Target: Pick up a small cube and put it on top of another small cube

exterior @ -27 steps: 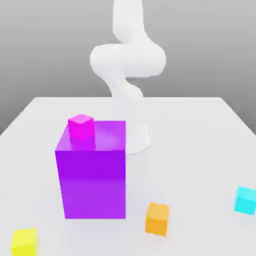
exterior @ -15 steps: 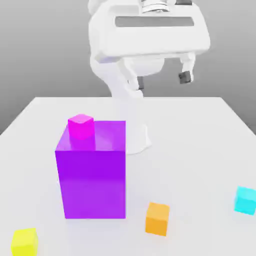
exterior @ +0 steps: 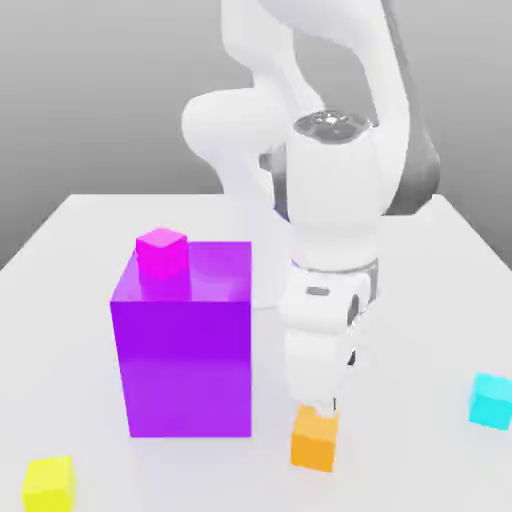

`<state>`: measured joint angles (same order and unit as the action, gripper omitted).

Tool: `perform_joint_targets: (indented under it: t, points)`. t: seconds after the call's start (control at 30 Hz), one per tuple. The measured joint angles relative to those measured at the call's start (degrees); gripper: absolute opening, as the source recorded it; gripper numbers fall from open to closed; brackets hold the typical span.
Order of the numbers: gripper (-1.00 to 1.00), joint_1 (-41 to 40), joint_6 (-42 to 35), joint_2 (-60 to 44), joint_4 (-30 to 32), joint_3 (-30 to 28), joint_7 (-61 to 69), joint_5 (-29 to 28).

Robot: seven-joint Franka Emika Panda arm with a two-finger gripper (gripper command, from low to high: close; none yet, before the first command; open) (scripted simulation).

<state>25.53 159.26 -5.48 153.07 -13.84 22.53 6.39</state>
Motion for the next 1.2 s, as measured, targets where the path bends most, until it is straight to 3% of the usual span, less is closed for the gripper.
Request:
perform_joint_targets:
  t: [0.3, 0.33, 0.57, 0.87, 1.2]
  points:
    - [0.0, -4.69, 10.13, -12.72, -1.65, 6.24, 6.3, 5.76]
    - [-1.0, -5.35, 10.86, -13.65, -1.8, 7.02, 6.65, 6.25]
    - [-1.0, -5.37, 10.7, -13.59, -1.8, 7.0, 6.52, 6.08]
    - [-1.0, -1.94, 1.19, -2.28, 0.03, 1.06, 0.8, -2.14]
    - [-1.0, -7.9, -15.56, 10.65, -5.92, -1.63, 33.13, 4.55]
